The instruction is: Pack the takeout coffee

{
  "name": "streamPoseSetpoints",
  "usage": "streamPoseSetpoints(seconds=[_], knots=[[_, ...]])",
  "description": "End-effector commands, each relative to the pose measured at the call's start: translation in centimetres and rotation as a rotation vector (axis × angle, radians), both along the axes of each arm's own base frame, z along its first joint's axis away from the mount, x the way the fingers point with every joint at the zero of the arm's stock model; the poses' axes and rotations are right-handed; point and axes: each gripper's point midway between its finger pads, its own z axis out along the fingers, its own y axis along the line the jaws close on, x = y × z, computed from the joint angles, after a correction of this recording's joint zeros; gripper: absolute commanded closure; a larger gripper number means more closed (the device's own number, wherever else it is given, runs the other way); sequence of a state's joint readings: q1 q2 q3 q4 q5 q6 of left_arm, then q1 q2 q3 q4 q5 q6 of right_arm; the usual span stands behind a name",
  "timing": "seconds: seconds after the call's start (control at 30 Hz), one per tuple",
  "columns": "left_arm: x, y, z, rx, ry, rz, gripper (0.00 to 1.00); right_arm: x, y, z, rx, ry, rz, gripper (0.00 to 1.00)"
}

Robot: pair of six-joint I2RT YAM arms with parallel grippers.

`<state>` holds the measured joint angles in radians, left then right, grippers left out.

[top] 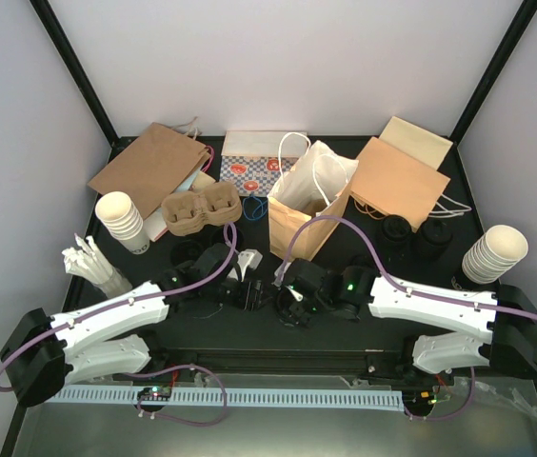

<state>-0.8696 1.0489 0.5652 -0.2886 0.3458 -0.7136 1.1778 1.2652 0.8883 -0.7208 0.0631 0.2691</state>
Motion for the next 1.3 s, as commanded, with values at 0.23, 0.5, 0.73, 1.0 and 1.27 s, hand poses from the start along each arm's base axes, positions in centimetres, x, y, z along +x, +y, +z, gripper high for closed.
streamPoseSetpoints(seconds=[0.23, 0.5, 0.73, 1.0, 1.27], knots=[[0.2, -0.8, 0.2, -0.039, 0.018, -0.014, 0.49, -1.4, -1.4, -1.7, -0.039, 0.096, -0.05, 0.29], [0.1, -0.9, -0.3, -0.031, 0.033, -0.014, 0.57, -1.4, -1.4, -1.8, -0.041, 0.093, -0.046, 0.29], [-0.1, -1.2, -0.7, -0.036, 0.048, -0.035, 0.58, -1.4, -1.4, -2.0, -0.05, 0.096, -0.042, 0.29], [-0.2, -0.8, -2.0, 0.006, 0.073, -0.027, 0.61, -1.5, -1.4, -2.1, -0.053, 0.103, -0.041, 0.29], [-1.0, 0.2, -4.2, 0.048, 0.124, -0.006, 0.7, -1.9, -1.3, -2.6, -0.054, 0.129, -0.037, 0.3]])
